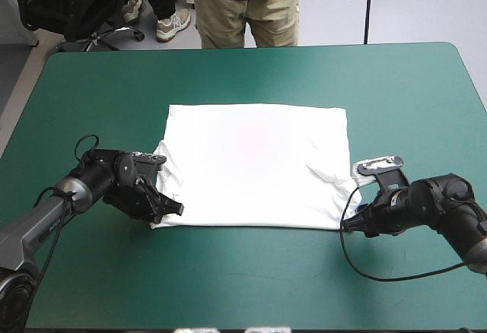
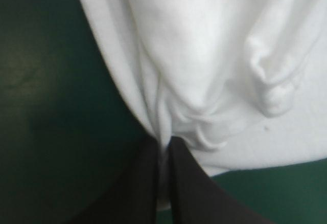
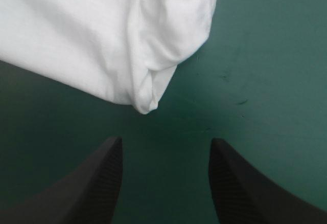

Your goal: Fold the cloth

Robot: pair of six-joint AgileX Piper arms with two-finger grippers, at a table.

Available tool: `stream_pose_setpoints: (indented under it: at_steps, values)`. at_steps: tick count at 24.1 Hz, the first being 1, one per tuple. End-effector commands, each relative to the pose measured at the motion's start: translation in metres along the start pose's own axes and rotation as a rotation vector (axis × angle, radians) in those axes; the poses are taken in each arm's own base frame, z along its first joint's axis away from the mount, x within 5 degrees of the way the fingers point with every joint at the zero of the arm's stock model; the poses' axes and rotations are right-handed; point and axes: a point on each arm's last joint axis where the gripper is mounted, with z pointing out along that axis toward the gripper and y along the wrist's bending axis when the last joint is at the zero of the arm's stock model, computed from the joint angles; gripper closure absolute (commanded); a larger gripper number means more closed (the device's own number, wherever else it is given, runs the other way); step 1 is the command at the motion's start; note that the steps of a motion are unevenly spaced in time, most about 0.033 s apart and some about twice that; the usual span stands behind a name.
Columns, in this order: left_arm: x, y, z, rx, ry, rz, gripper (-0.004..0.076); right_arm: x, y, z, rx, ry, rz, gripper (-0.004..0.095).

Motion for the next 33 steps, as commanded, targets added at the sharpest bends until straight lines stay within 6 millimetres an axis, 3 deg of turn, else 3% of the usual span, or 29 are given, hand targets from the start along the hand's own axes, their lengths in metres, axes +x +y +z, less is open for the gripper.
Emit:
stream_pose_setpoints:
  at_steps: [1,13,15,17,19,20,26,33]
  values:
    - [0.002,0.002,0.008,-0.024,0.021,0.018,0.0741,-0.007,-0.002,0.008,-0.002,-0.025,0.004,0.0412]
    - [0.002,0.002,0.008,-0.024,0.021,0.018,0.0741,-0.02,0.002,0.048,-0.08,0.036,0.008,0.0413]
    - [0.002,0.002,0.008,-0.024,0.021,0.018,0.0741,-0.019,0.001,0.058,-0.085,0.091,-0.01,0.0498]
    - [0.001,0.002,0.008,-0.024,0.017,0.018,0.0741,-0.019,0.001,0.065,-0.091,0.117,-0.043,0.0674]
    - [0.001,0.002,0.008,-0.025,0.009,0.018,0.0741,-0.019,0.001,0.067,-0.096,0.125,-0.079,0.0927]
    - [0.0,0.002,0.008,-0.025,0.005,0.018,0.0741,-0.019,0.001,0.067,-0.093,0.125,-0.084,0.0921]
    - [0.003,0.0,-0.016,-0.029,-0.101,0.041,0.0741,-0.015,0.003,0.037,-0.093,0.046,-0.095,0.0926]
    - [0.029,-0.005,-0.051,-0.018,-0.095,0.059,0.0741,0.007,0.009,-0.009,-0.108,-0.001,-0.101,0.0925]
